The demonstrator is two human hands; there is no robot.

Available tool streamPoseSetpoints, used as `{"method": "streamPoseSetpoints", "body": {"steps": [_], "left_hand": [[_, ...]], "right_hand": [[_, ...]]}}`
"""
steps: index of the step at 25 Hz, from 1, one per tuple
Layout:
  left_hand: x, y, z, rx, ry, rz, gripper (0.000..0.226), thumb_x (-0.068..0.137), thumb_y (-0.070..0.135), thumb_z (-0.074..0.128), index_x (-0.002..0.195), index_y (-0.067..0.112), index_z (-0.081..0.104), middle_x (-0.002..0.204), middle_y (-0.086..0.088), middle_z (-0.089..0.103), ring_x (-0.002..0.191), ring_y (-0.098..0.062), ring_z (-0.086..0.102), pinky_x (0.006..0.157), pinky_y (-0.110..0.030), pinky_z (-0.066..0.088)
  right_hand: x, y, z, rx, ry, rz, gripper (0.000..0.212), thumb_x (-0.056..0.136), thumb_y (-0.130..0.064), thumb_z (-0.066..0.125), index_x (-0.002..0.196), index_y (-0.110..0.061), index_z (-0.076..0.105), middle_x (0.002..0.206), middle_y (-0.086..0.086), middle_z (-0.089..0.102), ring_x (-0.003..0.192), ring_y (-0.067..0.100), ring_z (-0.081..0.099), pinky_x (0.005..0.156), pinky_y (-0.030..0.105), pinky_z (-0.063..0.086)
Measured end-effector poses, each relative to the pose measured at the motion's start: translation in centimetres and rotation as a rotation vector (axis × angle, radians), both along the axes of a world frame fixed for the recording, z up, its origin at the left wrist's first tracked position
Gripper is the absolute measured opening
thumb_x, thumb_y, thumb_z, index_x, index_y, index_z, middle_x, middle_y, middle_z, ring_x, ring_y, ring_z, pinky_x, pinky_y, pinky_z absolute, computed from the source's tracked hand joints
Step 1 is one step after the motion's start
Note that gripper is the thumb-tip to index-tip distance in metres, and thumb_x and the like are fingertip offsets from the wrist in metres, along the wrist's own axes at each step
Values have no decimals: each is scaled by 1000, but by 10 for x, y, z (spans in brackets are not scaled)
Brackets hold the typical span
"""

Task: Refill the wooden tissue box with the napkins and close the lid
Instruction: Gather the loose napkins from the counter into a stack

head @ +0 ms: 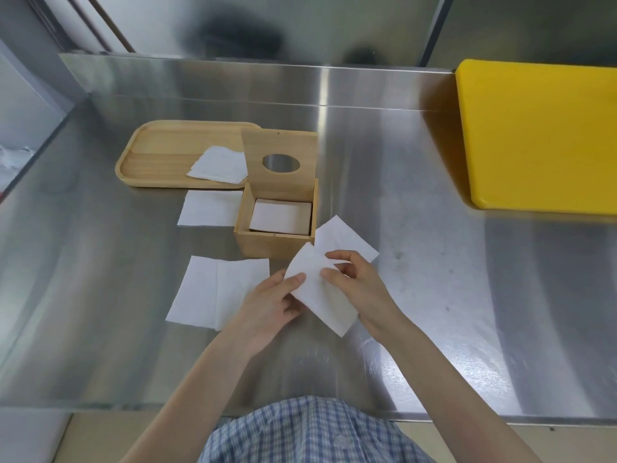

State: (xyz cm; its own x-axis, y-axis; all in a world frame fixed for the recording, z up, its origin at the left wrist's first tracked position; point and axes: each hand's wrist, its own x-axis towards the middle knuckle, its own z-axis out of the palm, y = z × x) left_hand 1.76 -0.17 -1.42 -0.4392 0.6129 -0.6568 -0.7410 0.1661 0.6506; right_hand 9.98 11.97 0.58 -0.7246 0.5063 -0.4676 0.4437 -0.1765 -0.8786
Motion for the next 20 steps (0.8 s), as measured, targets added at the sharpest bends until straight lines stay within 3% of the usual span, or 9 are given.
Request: {"method": "streamPoseSetpoints", "body": {"steps": [5, 9, 12, 16, 18, 20], "left_hand": [[6, 6, -6, 6, -162, 86, 36, 92, 13, 52, 127, 11, 47, 118, -7, 61, 117, -23, 54, 106, -37, 39], [4, 7, -10, -63, -90, 70, 33, 92, 15, 53, 125, 11, 49, 122, -7, 61, 114, -23, 57, 103, -39, 42], [-2, 2, -11, -79, -22, 8, 33, 91, 21, 53, 121, 8, 53, 115, -11, 63, 106, -28, 60, 96, -44, 46], [-7, -2, -15, -171, 32, -48, 38, 90, 31, 53, 124, 13, 53, 124, -12, 60, 114, -33, 57, 100, -50, 45], [-6, -1, -16, -182, 37, -5, 36, 91, 30, 52, 123, 15, 52, 123, -9, 60, 112, -30, 57, 102, -48, 45], [-6, 0, -16, -190, 23, 54, 24, 92, 27, 50, 113, 17, 55, 116, -5, 61, 105, -24, 59, 93, -41, 49]], "right_hand": [[-2, -8, -7, -48, 37, -134, 23, 92, -13, 53, 108, -26, 45, 94, -6, 52, 79, 4, 52, 63, 17, 44], [-2, 4, -12, 18, -21, -113, 22, 93, -21, 51, 114, -23, 48, 91, -10, 52, 79, 3, 52, 64, 14, 42], [-7, 34, -19, 270, -125, -85, 25, 93, -19, 49, 117, -14, 53, 104, 4, 58, 86, 16, 58, 62, 9, 44], [-23, 57, -28, 797, -408, 93, 39, 92, -22, 51, 128, -6, 47, 127, 17, 48, 117, 34, 48, 94, 36, 42], [-35, 60, -32, 906, -511, 156, 46, 91, -28, 52, 129, -3, 43, 130, 19, 45, 121, 36, 42, 98, 41, 38], [-45, 60, -36, 920, -595, 204, 49, 91, -32, 53, 127, -2, 41, 130, 19, 44, 122, 35, 41, 99, 41, 37]]}}
